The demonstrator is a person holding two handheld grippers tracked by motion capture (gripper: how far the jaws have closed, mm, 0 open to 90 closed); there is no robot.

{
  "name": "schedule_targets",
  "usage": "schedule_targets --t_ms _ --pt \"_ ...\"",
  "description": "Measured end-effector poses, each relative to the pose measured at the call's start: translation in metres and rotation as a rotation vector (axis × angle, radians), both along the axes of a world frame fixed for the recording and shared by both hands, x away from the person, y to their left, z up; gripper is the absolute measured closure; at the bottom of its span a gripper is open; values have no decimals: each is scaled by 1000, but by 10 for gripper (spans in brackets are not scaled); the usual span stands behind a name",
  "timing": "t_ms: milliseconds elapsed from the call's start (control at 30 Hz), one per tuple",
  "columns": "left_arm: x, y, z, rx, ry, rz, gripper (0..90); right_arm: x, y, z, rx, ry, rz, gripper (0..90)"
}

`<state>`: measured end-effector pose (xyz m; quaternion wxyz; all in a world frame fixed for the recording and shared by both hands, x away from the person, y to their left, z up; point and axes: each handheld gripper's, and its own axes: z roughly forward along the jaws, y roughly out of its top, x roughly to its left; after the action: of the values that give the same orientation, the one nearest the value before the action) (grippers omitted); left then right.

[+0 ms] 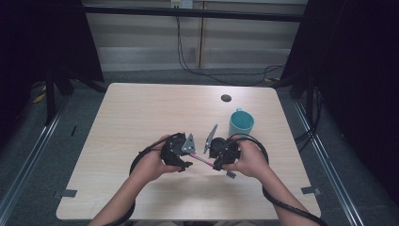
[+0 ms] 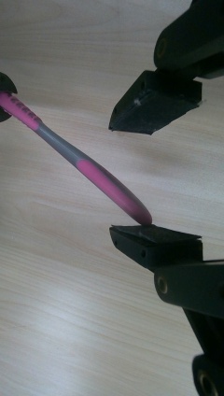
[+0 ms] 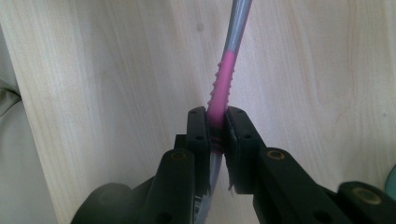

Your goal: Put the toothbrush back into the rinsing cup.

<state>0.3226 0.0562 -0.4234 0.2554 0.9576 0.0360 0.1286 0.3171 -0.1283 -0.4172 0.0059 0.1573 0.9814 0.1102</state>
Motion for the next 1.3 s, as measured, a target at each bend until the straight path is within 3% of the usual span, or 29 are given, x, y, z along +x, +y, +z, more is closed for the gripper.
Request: schedule_targets --t_ms 167,300,567,800,1033,1300 --pt "-1 1 0 -5 -30 -23 454 1 -3 1 11 3 3 808" --pt "-1 0 2 34 -45 -54 477 1 -3 2 10 8 7 808" --pt "-1 -2 -3 17 -47 -59 469 1 -2 1 20 17 14 808" --pt "-1 -2 -2 63 -56 -61 526 1 0 2 21 13 17 808" --pt "0 -2 -2 148 -35 -45 608 1 4 2 35 12 36 804" --pt "4 2 -8 160 27 -26 705 1 5 4 66 5 66 801"
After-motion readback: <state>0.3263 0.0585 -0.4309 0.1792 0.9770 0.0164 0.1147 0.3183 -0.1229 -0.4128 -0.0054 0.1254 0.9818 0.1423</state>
